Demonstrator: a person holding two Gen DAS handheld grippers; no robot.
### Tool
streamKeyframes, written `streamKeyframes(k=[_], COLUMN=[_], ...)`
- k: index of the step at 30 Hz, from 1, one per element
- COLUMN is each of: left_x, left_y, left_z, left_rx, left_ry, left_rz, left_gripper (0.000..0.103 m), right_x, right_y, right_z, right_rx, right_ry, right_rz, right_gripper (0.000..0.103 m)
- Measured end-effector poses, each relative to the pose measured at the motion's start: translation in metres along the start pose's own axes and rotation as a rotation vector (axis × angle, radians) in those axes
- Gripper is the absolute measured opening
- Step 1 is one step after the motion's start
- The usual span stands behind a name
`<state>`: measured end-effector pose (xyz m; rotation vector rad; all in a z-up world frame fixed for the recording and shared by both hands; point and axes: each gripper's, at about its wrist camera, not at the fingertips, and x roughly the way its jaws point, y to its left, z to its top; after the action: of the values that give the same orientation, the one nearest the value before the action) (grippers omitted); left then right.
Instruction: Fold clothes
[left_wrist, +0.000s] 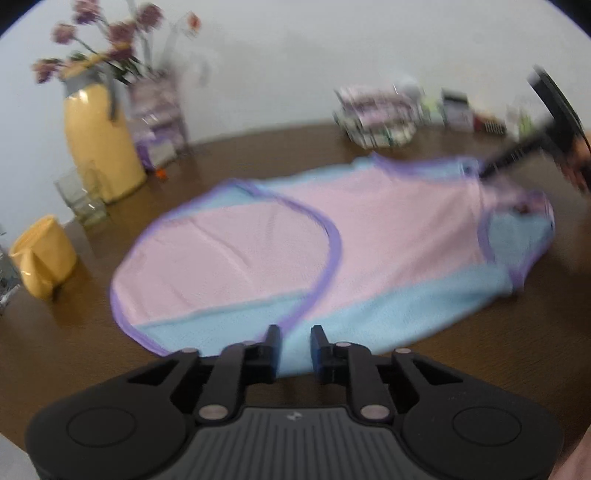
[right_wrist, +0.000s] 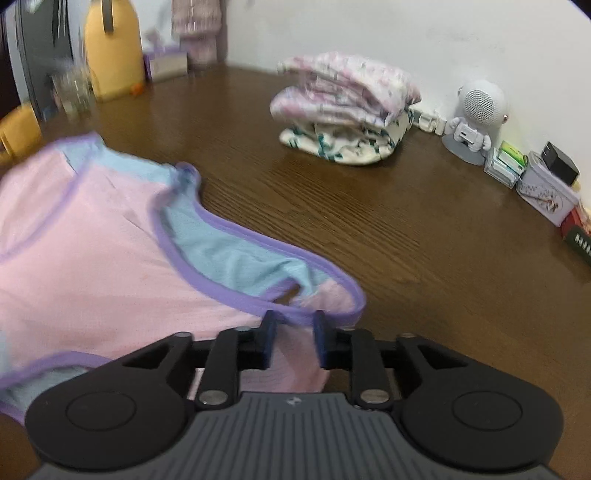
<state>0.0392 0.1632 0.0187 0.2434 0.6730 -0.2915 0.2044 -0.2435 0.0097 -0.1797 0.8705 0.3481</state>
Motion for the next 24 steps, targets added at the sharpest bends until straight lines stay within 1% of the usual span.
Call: streamKeyframes(k=[1,2,3,4,5,8,11,13,15,20,22,24], left_x=[-0.006,-0.012,-0.016,-0.02,-0.022,-0.027,-0.025,-0.025,-0.026,-0.031,-0.032,-0.034], left_y=[0.005,0.009,0.011,0.013,0.014,0.017,0.017,0.016,0.012,0.004,0.002,0.0], left_z=[0.001,0.003,0.003,0.003,0.004,0.004,-0.001,-0.006,-0.011,-0.017,-0.018,-0.02], left_rx=[-0.028,-0.055,-0.076,-0.095,-0.113,-0.176,-0.242,-0.272,-0.277,-0.257,-0.256,-0.251], left_ry=[-0.038,-0.074,-0.103,-0.129,-0.145,-0.177,-0.174,-0.165,-0.154,-0.144,-0.143,-0.141], left_rz=[0.008,0.016,0.026,0.033,0.032,0.029,0.025,0.01,-0.002,-0.014,-0.016,-0.019], left_gripper=[0.045,0.068,0.083,0.086,0.088,0.097,0.098,0.098,0.098,0.098,0.098,0.098], right_x=[-0.011,-0.024,-0.036,-0.049,-0.061,-0.082,-0.093,-0.1,-0.105,-0.117,-0.121,-0.123], right_y=[0.003,0.008,0.014,0.02,0.029,0.043,0.052,0.061,0.068,0.075,0.08,0.086], right_z=[-0.005,-0.013,-0.02,-0.027,-0.036,-0.056,-0.081,-0.1,-0.112,-0.129,-0.135,-0.136], right_rx=[0.021,0.026,0.031,0.036,0.04,0.094,0.169,0.169,0.174,0.193,0.152,0.109], right_ry=[-0.038,-0.083,-0.127,-0.172,-0.21,-0.262,-0.298,-0.326,-0.34,-0.387,-0.435,-0.444], right_rz=[0.021,0.031,0.041,0.049,0.048,0.054,0.05,0.046,0.039,0.04,0.009,-0.042], right_gripper=[0.057,0.081,0.09,0.103,0.103,0.103,0.103,0.103,0.103,0.103,0.103,0.103])
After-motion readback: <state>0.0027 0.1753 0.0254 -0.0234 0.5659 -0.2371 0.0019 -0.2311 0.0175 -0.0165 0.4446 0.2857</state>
